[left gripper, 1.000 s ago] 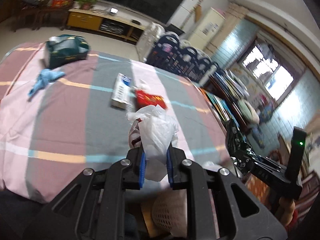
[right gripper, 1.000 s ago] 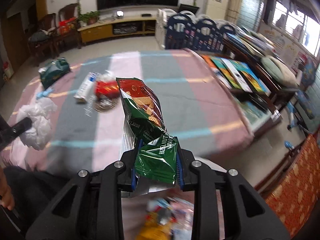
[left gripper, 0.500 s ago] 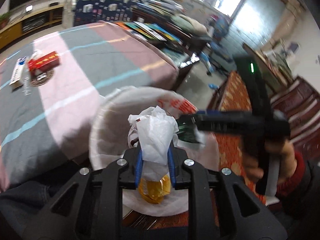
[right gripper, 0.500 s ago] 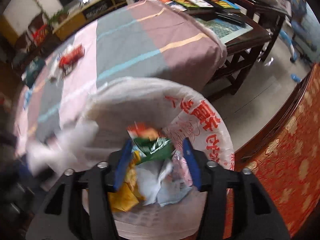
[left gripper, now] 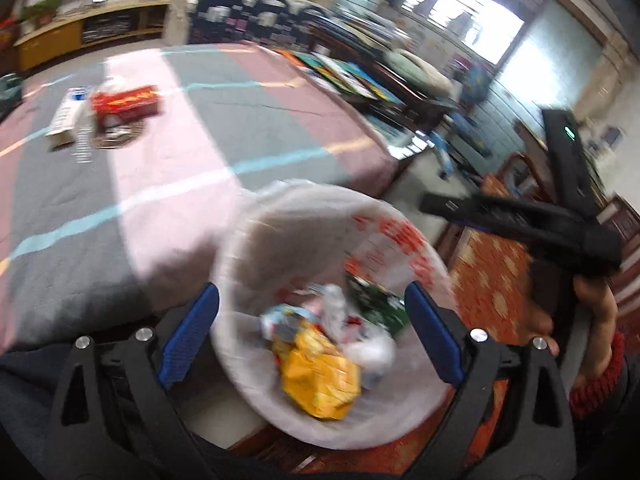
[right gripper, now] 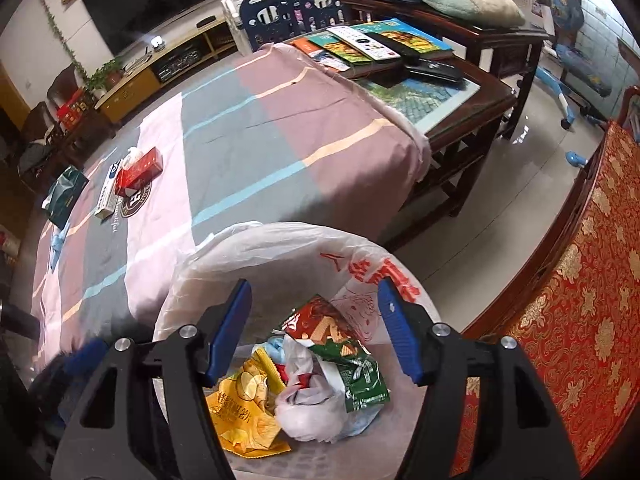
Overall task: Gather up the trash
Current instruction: 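Move both open tools back over the table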
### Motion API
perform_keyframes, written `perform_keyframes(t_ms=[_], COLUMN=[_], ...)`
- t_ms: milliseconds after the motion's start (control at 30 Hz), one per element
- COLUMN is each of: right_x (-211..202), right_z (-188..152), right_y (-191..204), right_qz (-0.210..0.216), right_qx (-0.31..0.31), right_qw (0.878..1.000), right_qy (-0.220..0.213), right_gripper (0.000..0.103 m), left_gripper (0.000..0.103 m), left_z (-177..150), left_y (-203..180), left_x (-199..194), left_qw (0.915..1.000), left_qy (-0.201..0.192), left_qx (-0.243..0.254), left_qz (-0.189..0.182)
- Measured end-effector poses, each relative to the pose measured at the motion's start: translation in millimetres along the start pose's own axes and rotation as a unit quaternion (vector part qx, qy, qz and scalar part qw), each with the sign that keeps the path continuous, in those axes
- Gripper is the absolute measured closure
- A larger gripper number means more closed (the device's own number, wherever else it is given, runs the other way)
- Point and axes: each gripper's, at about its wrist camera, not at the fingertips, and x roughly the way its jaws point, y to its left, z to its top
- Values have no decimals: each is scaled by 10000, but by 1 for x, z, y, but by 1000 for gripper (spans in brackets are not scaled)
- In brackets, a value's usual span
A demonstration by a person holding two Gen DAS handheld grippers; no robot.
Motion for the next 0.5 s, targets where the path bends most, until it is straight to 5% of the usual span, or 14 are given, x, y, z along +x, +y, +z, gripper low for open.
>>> perform_keyframes(t_ms=[100, 300, 500], right_x=[6, 27, 64], right_z=[3, 12, 34], right_y=[22, 86, 169], right_qz=[54, 288, 1013], right_qx=[-257, -784, -1068], right_qw=[9997, 9965, 9889], right_qy=[18, 11, 190], right_gripper=[38, 39, 39], left_gripper=[10, 10, 10], left_z=[8, 11, -4], left_y=[32, 110, 187], left_x=[-11, -47, -84], left_qw=[9961, 9752, 9388], left_qy=[-297, -933, -1545], left_qx=[-451, -1487, -2809], left_qz=[694, 1348, 1261])
